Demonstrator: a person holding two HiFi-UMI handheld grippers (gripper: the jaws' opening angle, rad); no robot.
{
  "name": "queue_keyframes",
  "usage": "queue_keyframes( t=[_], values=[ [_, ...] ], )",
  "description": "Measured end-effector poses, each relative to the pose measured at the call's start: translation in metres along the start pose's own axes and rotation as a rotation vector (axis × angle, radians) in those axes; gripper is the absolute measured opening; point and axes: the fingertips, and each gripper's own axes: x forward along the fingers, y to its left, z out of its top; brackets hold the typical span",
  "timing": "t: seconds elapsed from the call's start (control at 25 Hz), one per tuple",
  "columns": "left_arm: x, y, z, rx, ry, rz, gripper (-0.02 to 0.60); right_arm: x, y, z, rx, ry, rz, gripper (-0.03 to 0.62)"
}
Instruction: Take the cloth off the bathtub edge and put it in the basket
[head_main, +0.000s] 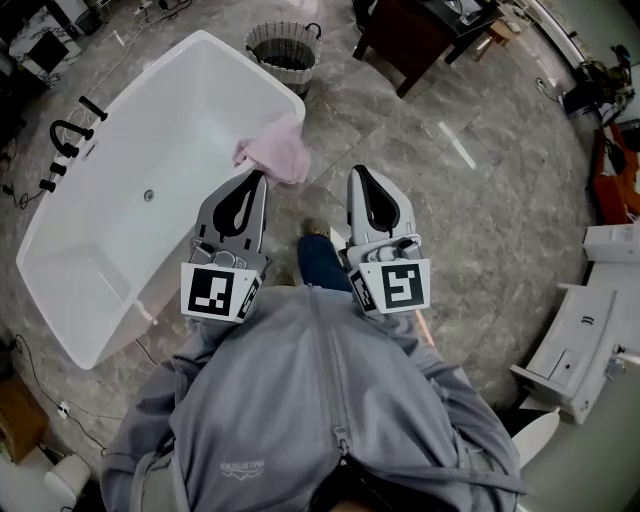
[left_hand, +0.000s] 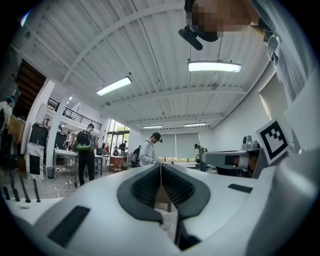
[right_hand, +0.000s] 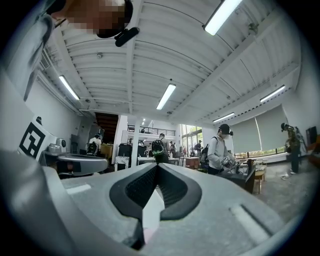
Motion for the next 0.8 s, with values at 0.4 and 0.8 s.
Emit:
queue_keyframes(
  t=[0.4,0.8],
  values=[
    [0.049,0.024,-0.010,0.009,-0.005,0.048,0.012,0.058,-0.021,-0.016,0.008,-0.020,0.087,0.003],
    [0.153,0.063,-0.014,0.001,-0.062,0.150,0.012,0.171,-0.091,-0.031,0.010,-0.003,0.221,0.003]
  ],
)
